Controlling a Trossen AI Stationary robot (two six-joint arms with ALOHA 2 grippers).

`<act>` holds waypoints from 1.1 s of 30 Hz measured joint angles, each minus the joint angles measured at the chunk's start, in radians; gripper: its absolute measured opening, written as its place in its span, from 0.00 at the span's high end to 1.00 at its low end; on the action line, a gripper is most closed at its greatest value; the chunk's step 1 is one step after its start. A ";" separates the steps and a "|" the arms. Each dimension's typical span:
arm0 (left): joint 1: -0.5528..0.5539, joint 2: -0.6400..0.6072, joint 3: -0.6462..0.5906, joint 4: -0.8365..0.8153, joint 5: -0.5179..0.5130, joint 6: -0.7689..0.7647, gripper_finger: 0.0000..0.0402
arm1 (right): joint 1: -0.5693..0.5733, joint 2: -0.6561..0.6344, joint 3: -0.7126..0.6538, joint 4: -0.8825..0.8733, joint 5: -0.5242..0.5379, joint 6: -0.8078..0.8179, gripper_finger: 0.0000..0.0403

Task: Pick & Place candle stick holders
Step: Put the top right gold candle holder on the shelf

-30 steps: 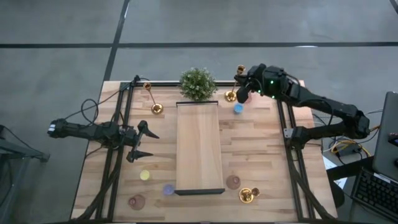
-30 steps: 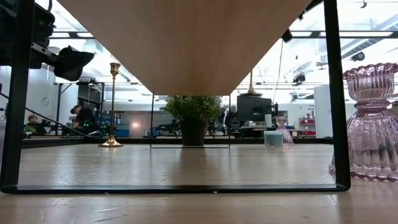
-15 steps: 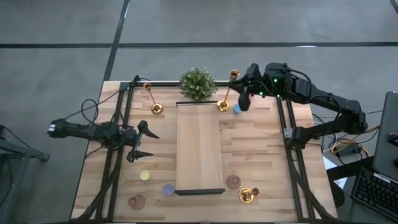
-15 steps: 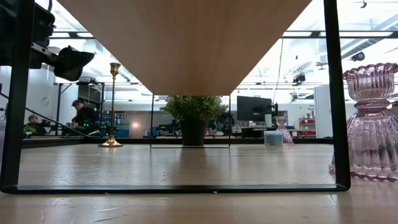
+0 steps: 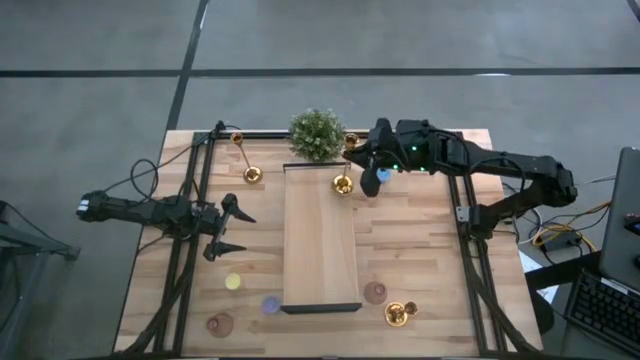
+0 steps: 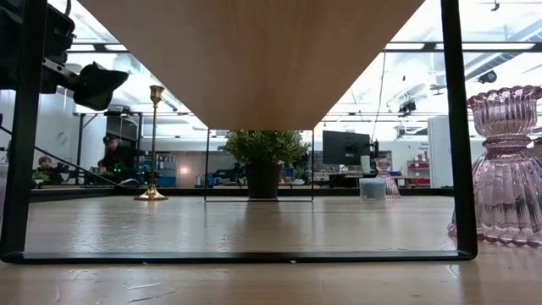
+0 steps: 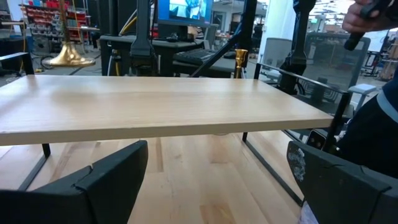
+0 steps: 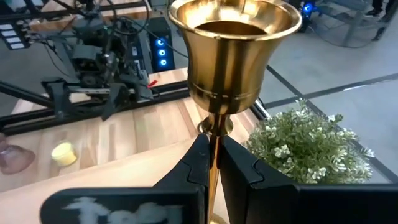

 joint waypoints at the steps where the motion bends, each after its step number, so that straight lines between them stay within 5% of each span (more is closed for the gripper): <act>1: 0.000 0.000 0.000 0.000 0.000 0.000 0.03 | 0.000 0.005 0.000 0.009 0.002 -0.001 0.97; 33: 0.000 0.000 0.000 0.000 0.000 0.000 0.03 | 0.002 0.081 0.001 0.049 0.072 -0.049 0.91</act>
